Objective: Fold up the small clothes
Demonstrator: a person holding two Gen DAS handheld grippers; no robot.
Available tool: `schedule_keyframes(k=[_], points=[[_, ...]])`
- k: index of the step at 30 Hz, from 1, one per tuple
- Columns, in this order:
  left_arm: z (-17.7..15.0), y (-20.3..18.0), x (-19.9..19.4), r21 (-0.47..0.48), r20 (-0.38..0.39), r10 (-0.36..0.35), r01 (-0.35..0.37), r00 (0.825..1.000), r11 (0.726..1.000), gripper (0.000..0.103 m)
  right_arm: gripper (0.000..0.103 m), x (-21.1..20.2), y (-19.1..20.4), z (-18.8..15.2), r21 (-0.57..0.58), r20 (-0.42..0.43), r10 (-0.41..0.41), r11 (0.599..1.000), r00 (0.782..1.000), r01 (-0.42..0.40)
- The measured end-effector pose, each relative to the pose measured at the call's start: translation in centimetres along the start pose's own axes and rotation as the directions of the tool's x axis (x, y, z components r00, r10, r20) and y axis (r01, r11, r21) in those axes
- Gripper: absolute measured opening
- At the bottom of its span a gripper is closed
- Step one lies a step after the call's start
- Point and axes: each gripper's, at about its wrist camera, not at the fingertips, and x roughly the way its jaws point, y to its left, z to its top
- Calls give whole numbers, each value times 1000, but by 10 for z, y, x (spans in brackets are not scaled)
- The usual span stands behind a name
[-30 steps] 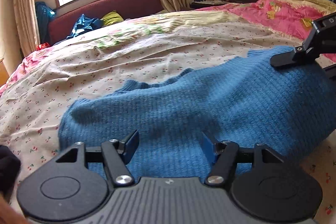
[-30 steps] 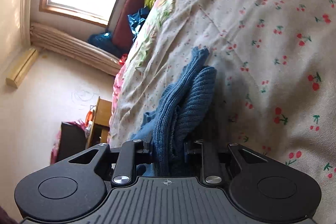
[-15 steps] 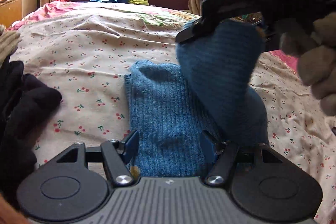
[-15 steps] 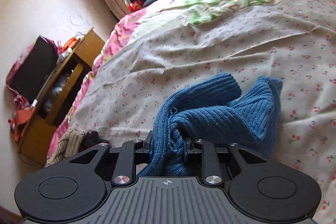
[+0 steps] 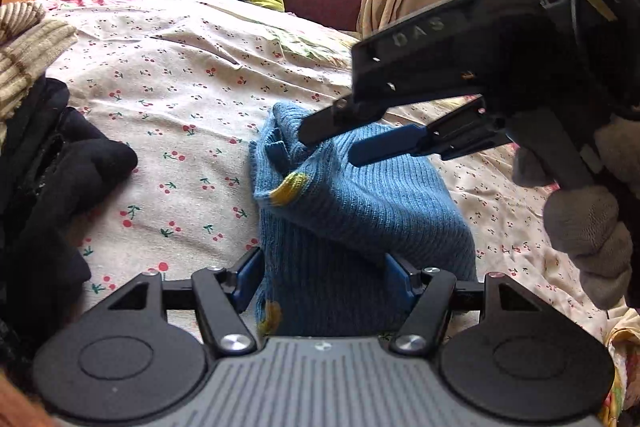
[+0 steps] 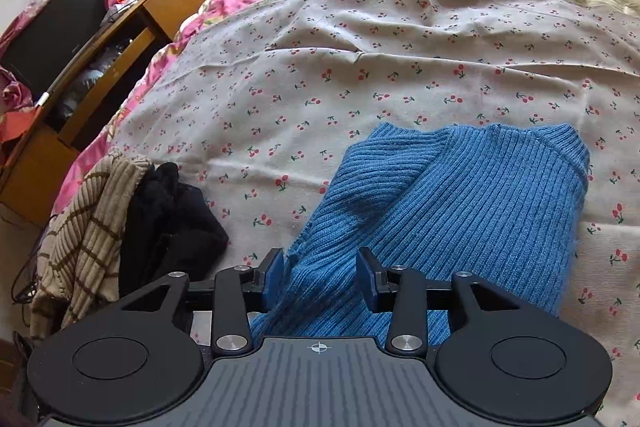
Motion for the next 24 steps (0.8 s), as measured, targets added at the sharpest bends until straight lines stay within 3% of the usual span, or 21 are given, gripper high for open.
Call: schedule_keyframes(k=[3,9,12,18,19,21,24], points=[[2,6,-11,-21,38,19,-19,999,1000,76,43,-17,-1,-13,-32,40,-14,999,999,15],[18,11,-32,-15,145,71,-69,987,997,78,47,-66,-30,-60,-66,164,-127,988,978,139],[28,4,-19,56,147,98,-107,984,993,78,55,-76,-41,-89,-114,170,-167,976,971,188],[31,-9,4,111,99,106,-117,989,987,75,54,-51,-41,-115,-185,169,-168,963,971,198],[30,-12,7,133,86,118,-129,989,983,70,51,-45,-40,-117,-200,185,-188,954,965,225],[25,-12,15,134,6,150,-149,989,980,35,34,-35,-39,-120,-230,202,-266,923,943,310],[8,5,23,24,-108,119,-117,987,993,30,21,-47,-54,-121,-185,173,-258,939,950,289]])
